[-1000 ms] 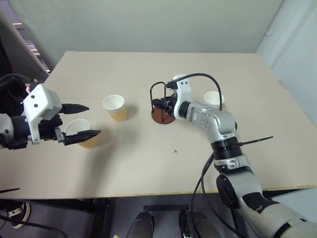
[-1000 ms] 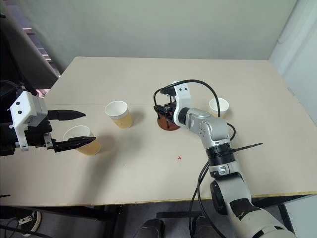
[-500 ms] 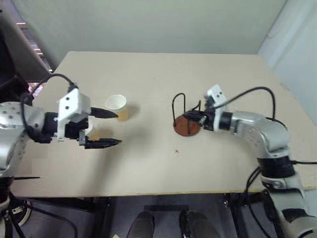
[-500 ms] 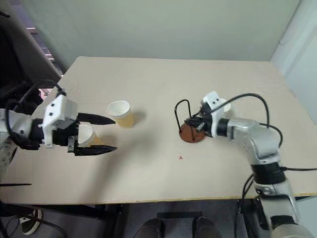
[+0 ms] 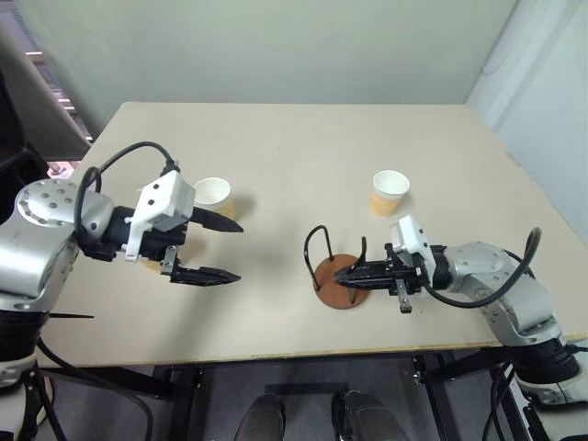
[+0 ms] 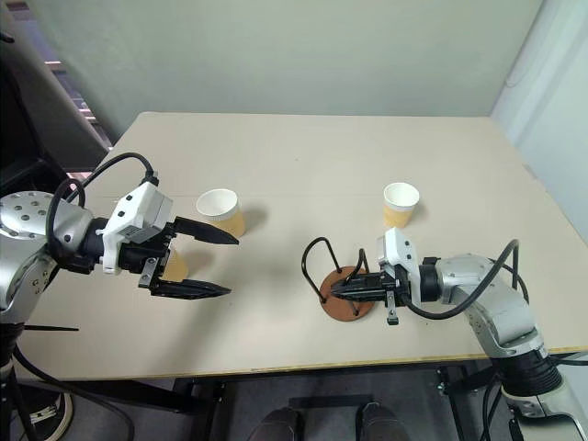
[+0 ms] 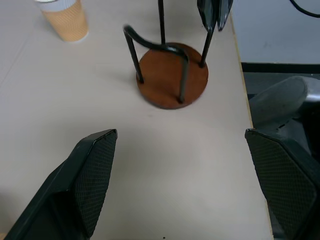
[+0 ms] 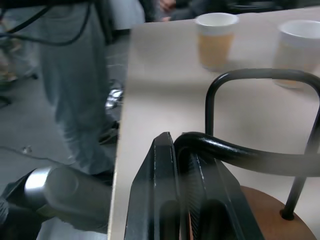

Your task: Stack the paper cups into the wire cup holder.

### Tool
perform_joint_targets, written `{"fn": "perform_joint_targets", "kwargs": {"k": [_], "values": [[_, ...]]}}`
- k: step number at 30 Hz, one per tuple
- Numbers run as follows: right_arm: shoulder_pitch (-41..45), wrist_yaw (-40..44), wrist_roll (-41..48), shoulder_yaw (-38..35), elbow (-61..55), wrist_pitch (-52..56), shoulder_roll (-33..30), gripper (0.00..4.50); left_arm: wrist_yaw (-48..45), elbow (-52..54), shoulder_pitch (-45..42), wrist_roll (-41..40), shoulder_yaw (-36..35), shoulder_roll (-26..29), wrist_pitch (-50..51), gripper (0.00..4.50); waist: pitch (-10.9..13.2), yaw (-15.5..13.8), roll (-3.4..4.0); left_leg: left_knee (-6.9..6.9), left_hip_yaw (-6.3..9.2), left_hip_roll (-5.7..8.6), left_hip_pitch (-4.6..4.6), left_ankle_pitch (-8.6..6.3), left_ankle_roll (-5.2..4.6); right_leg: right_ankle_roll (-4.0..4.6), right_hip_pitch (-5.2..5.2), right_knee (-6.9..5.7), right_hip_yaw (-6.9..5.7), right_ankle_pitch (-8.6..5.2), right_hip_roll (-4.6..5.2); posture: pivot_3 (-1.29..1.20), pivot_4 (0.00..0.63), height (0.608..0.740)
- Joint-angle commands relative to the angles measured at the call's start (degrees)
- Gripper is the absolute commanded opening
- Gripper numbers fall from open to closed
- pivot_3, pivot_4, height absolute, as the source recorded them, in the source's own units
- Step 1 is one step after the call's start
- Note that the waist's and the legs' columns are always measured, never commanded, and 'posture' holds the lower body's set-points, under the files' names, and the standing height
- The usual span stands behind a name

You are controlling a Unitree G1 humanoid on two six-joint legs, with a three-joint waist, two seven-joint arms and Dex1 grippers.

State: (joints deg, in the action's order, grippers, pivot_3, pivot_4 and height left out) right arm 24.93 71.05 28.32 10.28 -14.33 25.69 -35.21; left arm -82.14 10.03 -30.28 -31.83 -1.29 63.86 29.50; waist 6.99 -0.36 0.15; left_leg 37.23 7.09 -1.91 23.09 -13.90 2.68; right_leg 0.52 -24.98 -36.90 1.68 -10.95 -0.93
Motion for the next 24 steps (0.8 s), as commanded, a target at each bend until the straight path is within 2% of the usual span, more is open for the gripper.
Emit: {"fn": "perform_joint_targets", "kwargs": {"k": [1, 7, 13, 19, 20, 24], "values": [[3.6, 2.1, 0.1, 0.5, 2.0, -3.1, 1.6, 0.02, 0.0, 1.6, -1.4, 0.1, 0.0, 0.0, 0.7, 4.40, 0.0, 0.0, 0.00, 0.00, 0.00, 0.00, -0.01, 0.00, 0.00, 0.00, 0.00, -0.01, 0.00, 0.00, 0.00, 0.00, 0.150, 0.740], [7.2, 4.7, -3.7, 2.6, 8.6, -8.7, 3.7, 0.02, 0.8, 2.9, -1.1, 0.0, 0.3, -0.5, 1.6, 4.40, 0.0, 0.0, 0.00, -0.07, 0.01, -0.02, 0.00, -0.01, -0.02, 0.01, -0.02, -0.01, -0.02, 0.01, 0.00, 0.00, 0.150, 0.740], [8.5, 10.7, -7.0, 5.2, 13.6, -12.5, 1.3, 0.02, 1.3, 3.0, -1.0, 0.2, 0.3, -0.7, 1.9, 4.40, 0.0, -0.2, 0.00, -0.09, 0.03, -0.02, 0.07, -0.03, -0.02, 0.03, -0.05, 0.03, -0.05, -0.01, 0.01, 0.00, 0.150, 0.740], [10.5, 11.7, -11.0, 6.4, 16.4, -13.4, -1.3, 0.02, 1.2, 2.4, -1.5, 0.5, 0.5, -0.9, 1.5, 4.40, 0.0, -0.2, -0.01, -0.10, 0.01, -0.02, 0.01, -0.03, -0.01, 0.08, -0.02, 0.01, -0.05, 0.01, 0.04, 0.00, 0.150, 0.740], [10.7, 11.7, -11.3, 6.5, 16.6, -13.2, -1.6, 0.62, 1.2, 2.2, -1.6, 0.6, 0.6, -1.0, 1.4, 4.40, 0.0, -0.3, -0.02, -0.10, 0.02, -0.02, -0.01, -0.02, -0.01, 0.15, 0.00, 0.01, -0.05, -0.01, 0.04, 0.00, 0.150, 0.740], [11.1, 11.4, -13.1, 6.4, 17.7, -14.8, -2.2, 1.84, 1.0, 1.6, -2.3, 1.1, 1.2, -1.7, 1.1, 4.40, 0.0, -0.3, -0.02, -0.07, 0.02, -0.02, -0.01, -0.01, 0.00, 0.28, 0.01, 0.01, -0.04, -0.02, 0.06, 0.00, 0.150, 0.740]]}}
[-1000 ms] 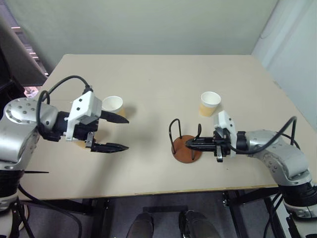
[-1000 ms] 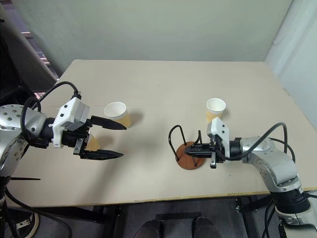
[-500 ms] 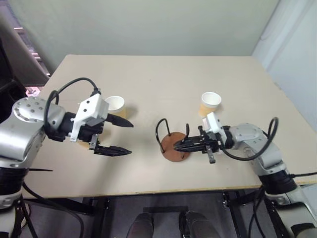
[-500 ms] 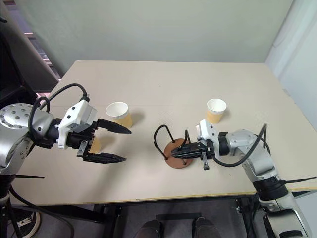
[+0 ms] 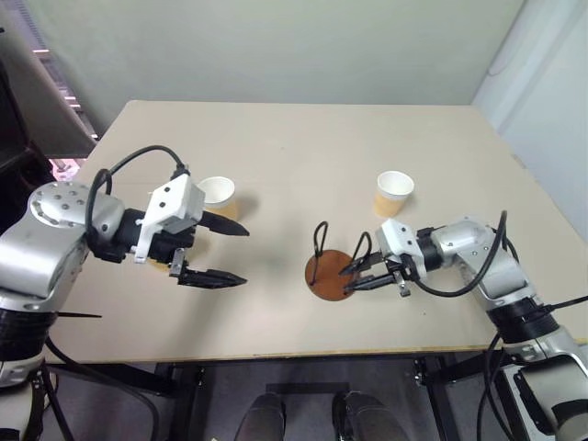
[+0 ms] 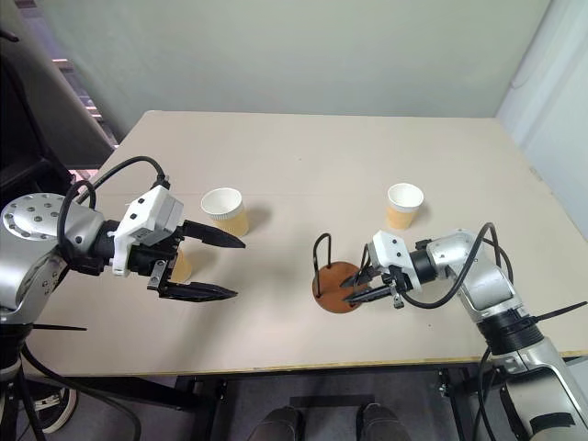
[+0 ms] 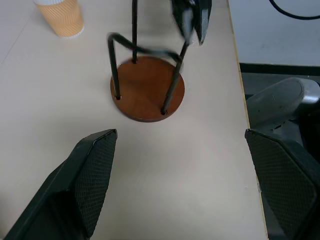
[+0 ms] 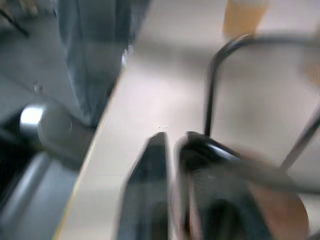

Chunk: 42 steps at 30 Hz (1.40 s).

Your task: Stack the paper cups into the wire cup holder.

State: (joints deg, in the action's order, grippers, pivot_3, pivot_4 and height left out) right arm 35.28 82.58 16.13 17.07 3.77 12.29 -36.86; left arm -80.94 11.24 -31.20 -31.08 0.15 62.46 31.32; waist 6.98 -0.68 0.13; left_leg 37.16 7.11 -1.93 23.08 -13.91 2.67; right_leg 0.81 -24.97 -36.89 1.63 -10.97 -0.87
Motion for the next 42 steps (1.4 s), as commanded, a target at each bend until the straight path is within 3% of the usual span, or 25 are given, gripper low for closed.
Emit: {"fn": "perform_joint_targets", "kwargs": {"k": [1, 6, 11, 14, 19, 27, 32, 35, 42], "values": [[0.9, -0.6, -1.7, -0.8, -0.1, -2.1, -0.7, 2.15, -0.3, 0.0, -1.8, 0.6, 0.0, -0.5, -1.0, 4.40, 0.0, 0.0, 0.00, 0.00, -0.01, 0.00, 0.00, 0.00, 0.00, -0.01, 0.00, 0.00, 0.00, 0.01, 0.00, 0.00, 0.150, 0.740], [0.8, -1.8, -3.2, -2.8, -1.6, -1.9, -3.4, 3.96, -1.1, -1.5, -3.4, 1.7, 1.1, -1.7, -2.0, 4.40, 0.0, 0.0, 0.02, -0.05, 0.00, -0.01, 0.00, -0.01, -0.01, -0.15, -0.04, 0.00, -0.01, 0.09, -0.01, 0.00, 0.150, 0.740], [-6.0, 3.1, -0.8, -10.4, -9.1, -2.1, -18.2, 3.96, -1.1, -2.1, -4.1, 2.1, 0.9, -2.2, -2.6, 4.40, 0.0, -1.1, 0.03, -0.06, 0.00, 0.02, 0.18, -0.04, -0.03, -0.22, -0.05, 0.13, -0.02, 0.05, 0.02, 0.00, 0.150, 0.740], [-4.0, -2.9, -6.4, -13.8, -4.6, -6.4, -22.8, 3.96, 0.2, -3.3, -4.2, 2.9, -0.1, -2.4, -3.5, 4.40, 0.0, -1.1, 0.02, -0.02, -0.06, 0.05, 0.22, -0.13, -0.02, -0.29, -0.05, 0.21, 0.02, 0.01, 0.04, 0.00, 0.150, 0.740], [12.6, -15.5, -17.2, -8.9, 12.1, -12.0, -14.8, 3.96, 5.5, -4.8, -5.7, 3.5, -0.4, -7.0, -4.1, 4.40, 0.0, 0.8, 0.03, -0.05, -0.16, 0.02, -0.21, -0.04, -0.18, -0.32, 0.02, 0.05, 0.24, 0.21, 0.02, 0.00, 0.150, 0.740], [23.7, -23.1, -26.4, -3.2, 34.9, -24.7, -4.9, 3.96, 9.3, -3.6, -5.0, 5.9, 0.8, -11.3, -4.4, 4.40, 0.2, 0.2, 0.22, -0.12, -0.01, -0.06, -0.04, 0.14, -0.48, -0.29, -0.11, 0.04, 0.08, 0.39, -0.03, 0.00, 0.150, 0.740], [27.2, -25.2, -29.3, -1.3, 44.8, -29.5, -1.3, 3.96, 10.7, 0.0, -2.5, 4.5, -0.9, -11.0, -2.8, 4.40, 0.2, -0.2, 0.22, -0.12, -0.02, -0.06, 0.37, 0.10, -0.37, -0.31, -0.41, 0.22, 0.04, 0.37, -0.03, 0.00, 0.150, 0.740], [27.8, -24.9, -30.3, -0.5, 48.3, -31.2, -0.4, 3.35, 10.9, 1.5, -0.7, 3.9, -2.5, -9.6, -1.8, 4.40, 0.2, -0.3, 0.22, -0.12, -0.02, -0.07, 0.50, 0.08, -0.28, -0.31, -0.43, 0.46, 0.01, 0.37, -0.03, 0.00, 0.150, 0.740], [28.6, -24.2, -31.2, -0.2, 52.0, -33.2, 1.3, 0.87, 11.6, 2.2, 0.1, 3.6, -3.5, -8.6, -0.9, 4.40, 0.2, -0.5, 0.22, -0.09, -0.04, -0.07, 0.69, -0.04, -0.11, -0.35, -0.56, 0.54, -0.01, 0.39, 0.03, 0.00, 0.150, 0.740]]}}
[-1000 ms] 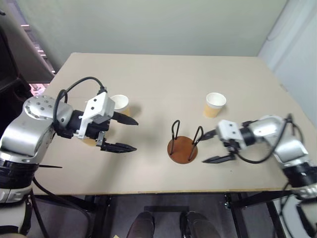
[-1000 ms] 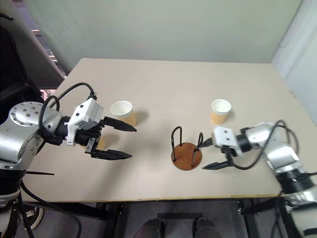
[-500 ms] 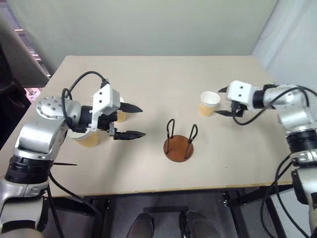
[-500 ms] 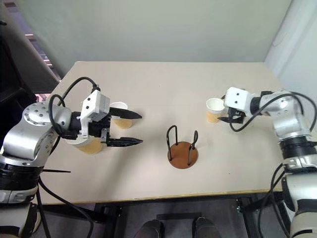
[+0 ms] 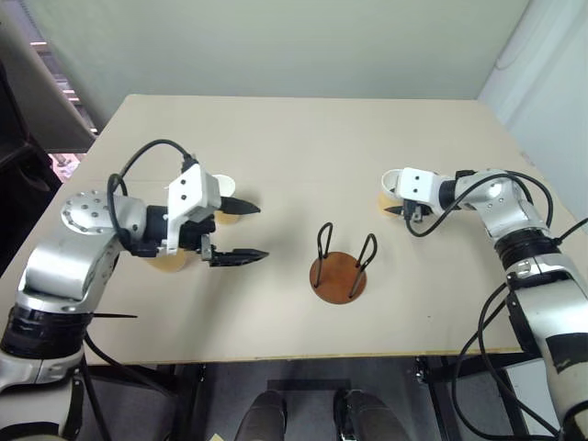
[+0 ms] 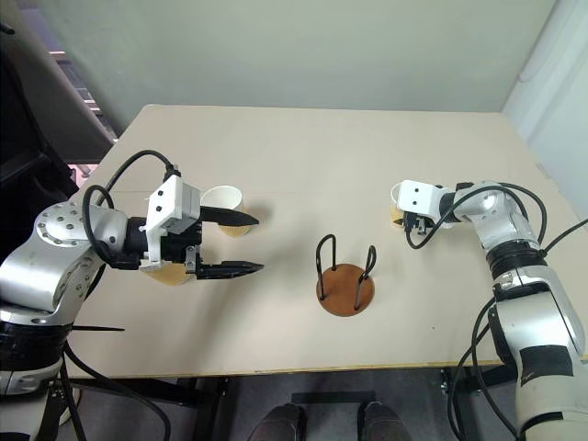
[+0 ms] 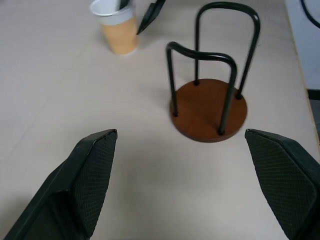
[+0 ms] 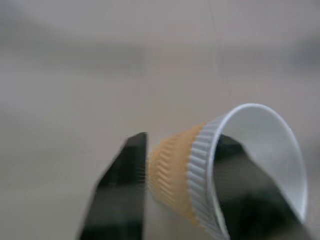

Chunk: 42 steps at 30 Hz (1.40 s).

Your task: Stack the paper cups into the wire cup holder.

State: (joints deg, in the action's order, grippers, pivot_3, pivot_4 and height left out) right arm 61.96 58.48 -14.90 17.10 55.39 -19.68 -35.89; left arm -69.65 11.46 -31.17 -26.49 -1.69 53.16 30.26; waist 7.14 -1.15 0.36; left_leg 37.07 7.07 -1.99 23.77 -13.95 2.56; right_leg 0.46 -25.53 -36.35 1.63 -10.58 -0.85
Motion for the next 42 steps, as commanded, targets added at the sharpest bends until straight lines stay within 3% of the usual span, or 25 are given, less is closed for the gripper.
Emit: {"fn": "perform_joint_targets", "kwargs": {"k": [1, 3, 7, 10, 14, 18, 22, 35, 38, 42], "values": [[2.2, -0.2, -0.2, -0.4, 0.6, -1.3, 0.4, 0.49, 0.4, 2.0, 0.0, -1.0, -1.7, 0.7, 0.2, 4.40, 0.0, 0.0, 0.00, 0.00, 0.00, 0.00, -0.01, -0.01, 0.01, 0.00, 0.00, -0.03, 0.00, 0.00, 0.00, 0.00, 0.150, 0.740], [2.9, 0.3, 0.8, -1.4, 0.2, -1.4, 0.2, 0.05, 0.4, 1.9, -0.3, -1.0, -1.6, 0.9, 0.2, 4.40, 0.0, 0.0, 0.00, 0.01, 0.00, 0.00, -0.05, -0.01, 0.02, 0.00, -0.01, -0.11, 0.00, 0.02, 0.00, 0.00, 0.150, 0.740], [3.3, 10.1, 8.6, -5.6, -8.5, 1.8, -2.5, 0.05, -0.9, 1.4, -1.0, -1.6, -1.7, 1.7, 0.1, 4.40, 0.0, 0.0, 0.01, 0.02, -0.01, 0.00, -0.09, 0.01, 0.05, 0.03, -0.08, -0.36, 0.01, 0.01, 0.01, 0.00, 0.150, 0.740], [1.7, 21.1, 20.3, -10.3, -26.4, 14.4, -7.4, 0.05, -3.1, 1.1, -1.3, -2.2, -1.7, 2.8, -0.3, 4.40, 0.0, 0.0, 0.05, 0.01, -0.05, 0.01, 0.07, 0.05, 0.11, 0.06, -0.25, -0.42, 0.00, -0.01, -0.01, 0.00, 0.150, 0.740], [-0.6, 27.8, 37.1, -15.6, -50.8, 40.1, -15.4, 0.05, -4.6, -0.7, -0.8, -1.3, -1.2, 3.8, -1.6, 4.40, 0.0, 0.0, 0.01, -0.02, -0.07, 0.00, 0.11, 0.21, 0.39, 0.15, -0.24, -0.34, -0.03, -0.14, -0.05, 0.00, 0.150, 0.740], [-6.9, 26.8, 49.6, -18.0, -68.7, 54.3, -18.8, 0.05, -4.8, -2.0, -0.9, -0.4, -0.6, 3.6, -2.5, 4.40, -0.1, 0.0, -0.11, 0.01, -0.07, -0.01, 0.02, 0.41, 0.75, 0.12, -0.05, -0.27, -0.02, -0.30, -0.13, 0.00, 0.150, 0.740], [-10.2, 19.4, 49.4, -15.7, -74.8, 57.5, -15.2, 0.05, -4.8, -2.6, -1.7, 0.2, 0.4, 3.0, -2.7, 4.40, -0.1, 0.8, -0.10, 0.06, -0.13, 0.05, -0.32, 0.19, 0.35, 0.04, 0.15, -0.36, 0.13, -0.28, -0.13, 0.00, 0.150, 0.740], [-13.1, 17.5, 42.7, -8.4, -74.7, 53.1, -13.1, 0.05, -4.6, -0.5, 0.6, -0.3, -1.6, 4.1, -1.9, 4.40, -0.1, 0.7, -0.10, 0.05, -0.06, 0.05, -0.45, 0.39, 0.10, 0.07, 0.29, -0.46, 0.11, -0.15, -0.10, 0.00, 0.150, 0.740], [-13.0, 17.7, 41.7, -7.3, -74.2, 52.9, -12.7, 0.68, -4.6, 0.0, 1.2, -0.5, -2.3, 4.6, -1.7, 4.40, -0.1, 0.6, -0.10, 0.04, -0.07, 0.05, -0.45, 0.38, 0.08, 0.07, 0.28, -0.46, 0.10, -0.16, -0.10, 0.00, 0.150, 0.740], [-13.4, 18.6, 41.0, -6.1, -75.0, 52.4, -12.8, 2.08, -4.6, -0.8, 1.3, 0.1, -3.2, 5.5, -2.3, 4.40, -0.1, 0.6, -0.10, 0.03, -0.05, 0.04, -0.39, 0.38, 0.08, 0.07, 0.25, -0.45, 0.07, -0.18, -0.11, 0.00, 0.150, 0.740]]}}
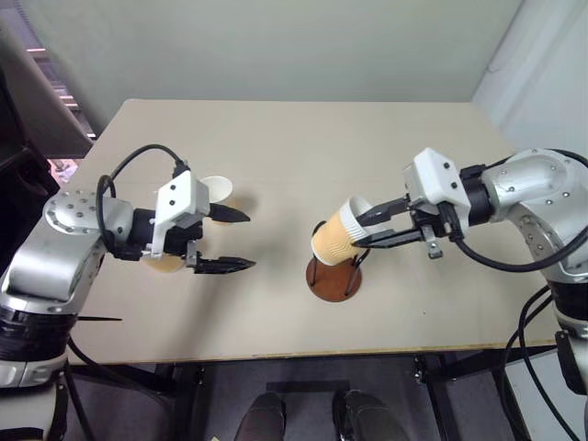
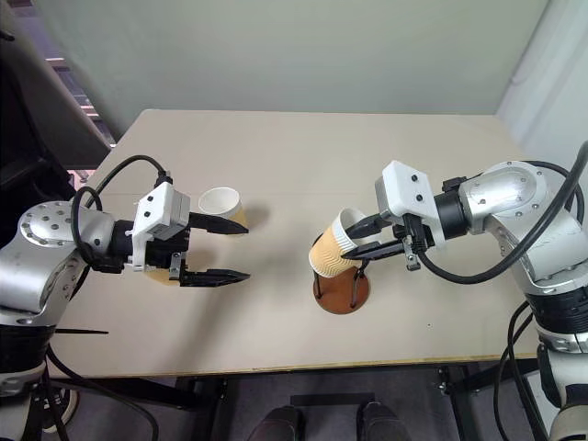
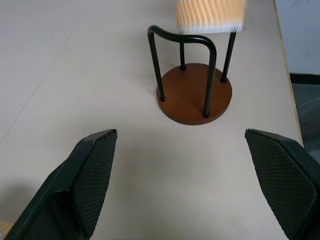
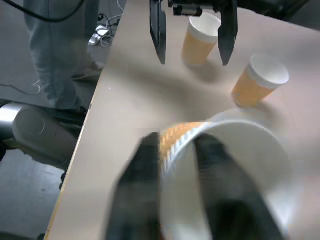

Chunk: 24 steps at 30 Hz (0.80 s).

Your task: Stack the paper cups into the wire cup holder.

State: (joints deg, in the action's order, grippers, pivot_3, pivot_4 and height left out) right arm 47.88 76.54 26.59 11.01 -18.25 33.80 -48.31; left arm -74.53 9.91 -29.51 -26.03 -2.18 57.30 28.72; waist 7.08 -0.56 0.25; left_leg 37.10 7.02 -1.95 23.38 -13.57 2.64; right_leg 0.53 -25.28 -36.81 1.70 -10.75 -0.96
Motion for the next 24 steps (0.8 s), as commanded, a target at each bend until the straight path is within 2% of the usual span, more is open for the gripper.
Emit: {"fn": "perform_joint_targets", "kwargs": {"k": [1, 6, 7, 13, 24], "values": [[0.6, 0.5, -0.5, 0.0, -1.6, -1.1, -0.4, 2.40, 0.3, 0.5, -0.4, -0.4, -3.0, 1.6, -0.9, 4.40, 0.0, 0.0, 0.00, 0.00, 0.00, 0.00, 0.01, 0.00, 0.00, 0.00, 0.00, 0.01, 0.00, 0.00, 0.00, 0.00, 0.150, 0.740], [0.6, -0.5, -0.6, -1.4, -0.9, -0.9, -0.6, 4.24, 0.1, -0.8, -0.3, 0.1, -4.1, 2.7, -1.4, 4.40, 0.0, 0.0, 0.00, 0.00, 0.00, 0.00, 0.01, 0.00, 0.00, 0.00, 0.00, 0.01, 0.00, -0.01, 0.00, 0.00, 0.150, 0.740], [0.5, -0.6, -0.6, -1.5, -0.8, -0.9, -0.6, 4.47, 0.1, -1.1, -0.3, 0.2, -4.0, 2.8, -1.6, 4.40, 0.0, 0.0, 0.00, 0.00, 0.00, 0.00, 0.00, 0.00, 0.00, 0.00, 0.00, 0.01, 0.00, -0.01, 0.00, 0.00, 0.150, 0.740], [0.3, -2.1, -1.9, 0.0, -1.1, -1.5, 0.5, 4.47, 0.5, -1.5, -1.2, 0.6, -2.5, 2.0, -2.0, 4.40, 0.0, 0.0, 0.00, 0.00, 0.01, 0.00, 0.00, 0.00, 0.00, 0.01, 0.00, -0.01, 0.00, 0.00, 0.00, 0.00, 0.150, 0.740], [1.2, 3.7, -9.0, 2.3, 1.8, -9.2, -4.9, 4.47, 0.7, -1.6, -1.0, 0.9, -2.5, 1.7, -2.1, 4.40, 0.0, -0.1, 0.00, -0.01, 0.02, 0.00, 0.02, -0.02, -0.01, 0.01, -0.02, -0.01, -0.01, 0.00, 0.01, 0.00, 0.150, 0.740]]}}
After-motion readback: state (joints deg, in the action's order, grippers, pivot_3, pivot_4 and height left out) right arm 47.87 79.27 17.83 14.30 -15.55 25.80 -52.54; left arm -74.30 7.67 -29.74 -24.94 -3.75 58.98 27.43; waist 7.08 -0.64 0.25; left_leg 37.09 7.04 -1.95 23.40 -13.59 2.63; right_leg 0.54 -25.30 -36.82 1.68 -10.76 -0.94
